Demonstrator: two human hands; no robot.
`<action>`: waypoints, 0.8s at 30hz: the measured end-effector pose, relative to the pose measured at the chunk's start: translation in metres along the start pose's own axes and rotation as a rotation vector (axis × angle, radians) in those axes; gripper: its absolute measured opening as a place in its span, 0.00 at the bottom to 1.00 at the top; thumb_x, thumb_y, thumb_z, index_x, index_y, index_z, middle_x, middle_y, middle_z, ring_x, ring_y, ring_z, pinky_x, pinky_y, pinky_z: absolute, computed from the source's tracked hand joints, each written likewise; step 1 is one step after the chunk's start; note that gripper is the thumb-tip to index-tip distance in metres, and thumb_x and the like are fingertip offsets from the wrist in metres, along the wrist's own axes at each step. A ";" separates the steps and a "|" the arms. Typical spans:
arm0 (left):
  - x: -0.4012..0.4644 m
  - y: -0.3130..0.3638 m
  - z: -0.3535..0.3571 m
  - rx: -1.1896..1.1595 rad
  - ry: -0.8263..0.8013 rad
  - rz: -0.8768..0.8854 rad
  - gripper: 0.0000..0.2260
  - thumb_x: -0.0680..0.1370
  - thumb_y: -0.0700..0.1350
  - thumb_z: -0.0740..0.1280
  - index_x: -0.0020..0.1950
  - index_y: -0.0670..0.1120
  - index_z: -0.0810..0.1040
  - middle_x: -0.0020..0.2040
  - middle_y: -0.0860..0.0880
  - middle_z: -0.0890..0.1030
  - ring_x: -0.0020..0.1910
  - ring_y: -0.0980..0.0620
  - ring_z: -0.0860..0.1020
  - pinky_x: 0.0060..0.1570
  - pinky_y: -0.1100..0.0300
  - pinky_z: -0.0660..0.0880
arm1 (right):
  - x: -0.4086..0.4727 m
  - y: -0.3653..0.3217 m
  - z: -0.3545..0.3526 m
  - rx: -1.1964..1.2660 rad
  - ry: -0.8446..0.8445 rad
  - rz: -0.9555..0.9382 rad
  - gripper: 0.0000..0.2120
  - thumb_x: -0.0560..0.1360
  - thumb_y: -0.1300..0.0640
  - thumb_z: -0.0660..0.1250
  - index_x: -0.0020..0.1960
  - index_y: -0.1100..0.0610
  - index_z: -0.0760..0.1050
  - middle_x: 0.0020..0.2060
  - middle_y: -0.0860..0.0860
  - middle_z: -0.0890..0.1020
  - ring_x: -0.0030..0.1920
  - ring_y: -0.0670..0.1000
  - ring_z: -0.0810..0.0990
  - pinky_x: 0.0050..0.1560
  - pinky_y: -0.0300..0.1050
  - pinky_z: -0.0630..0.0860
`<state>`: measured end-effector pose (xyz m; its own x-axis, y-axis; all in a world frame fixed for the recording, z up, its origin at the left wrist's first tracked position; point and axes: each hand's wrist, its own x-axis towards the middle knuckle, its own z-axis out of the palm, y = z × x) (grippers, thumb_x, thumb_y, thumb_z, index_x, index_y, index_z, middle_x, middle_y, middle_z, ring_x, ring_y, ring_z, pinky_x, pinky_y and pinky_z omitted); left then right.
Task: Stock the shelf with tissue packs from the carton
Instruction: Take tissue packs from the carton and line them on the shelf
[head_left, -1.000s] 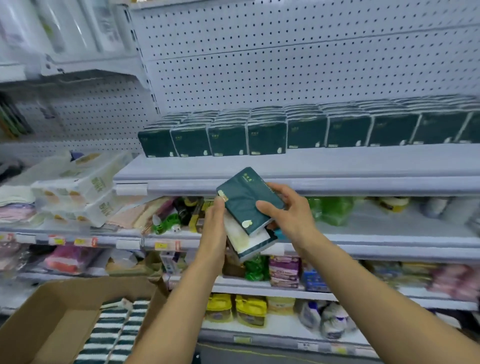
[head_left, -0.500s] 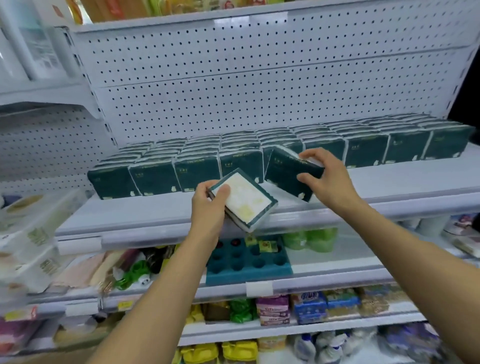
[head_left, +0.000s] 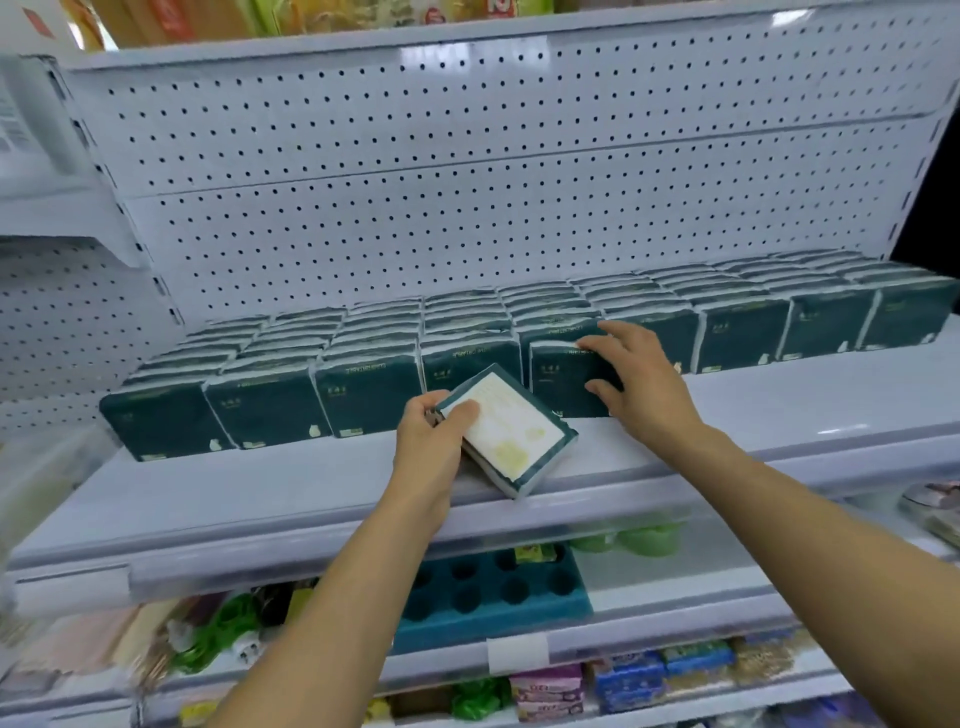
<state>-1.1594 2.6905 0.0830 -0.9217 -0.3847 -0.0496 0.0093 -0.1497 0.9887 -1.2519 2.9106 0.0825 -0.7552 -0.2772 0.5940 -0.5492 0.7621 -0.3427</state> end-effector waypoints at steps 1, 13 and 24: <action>0.001 0.000 0.002 -0.010 0.001 -0.010 0.12 0.80 0.41 0.68 0.62 0.47 0.71 0.55 0.46 0.80 0.57 0.44 0.80 0.61 0.39 0.76 | 0.005 0.002 0.003 0.003 -0.001 -0.020 0.23 0.75 0.61 0.71 0.69 0.55 0.72 0.72 0.54 0.68 0.73 0.55 0.61 0.62 0.55 0.72; -0.007 0.000 0.018 -0.045 0.024 -0.002 0.08 0.80 0.40 0.67 0.57 0.51 0.75 0.56 0.45 0.81 0.55 0.46 0.81 0.55 0.43 0.80 | 0.023 0.023 0.012 -0.107 0.029 -0.221 0.28 0.72 0.60 0.74 0.70 0.55 0.72 0.72 0.57 0.69 0.74 0.61 0.63 0.71 0.64 0.62; -0.028 0.011 0.054 0.003 0.045 0.171 0.12 0.82 0.41 0.64 0.57 0.57 0.81 0.55 0.46 0.80 0.52 0.45 0.81 0.49 0.46 0.81 | -0.031 0.013 -0.020 0.037 0.008 -0.631 0.30 0.71 0.54 0.70 0.72 0.51 0.66 0.72 0.53 0.67 0.71 0.55 0.66 0.68 0.48 0.67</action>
<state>-1.1544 2.7486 0.1025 -0.8884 -0.4450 0.1131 0.1634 -0.0761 0.9836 -1.2288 2.9410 0.0740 -0.2792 -0.6622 0.6953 -0.9001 0.4327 0.0507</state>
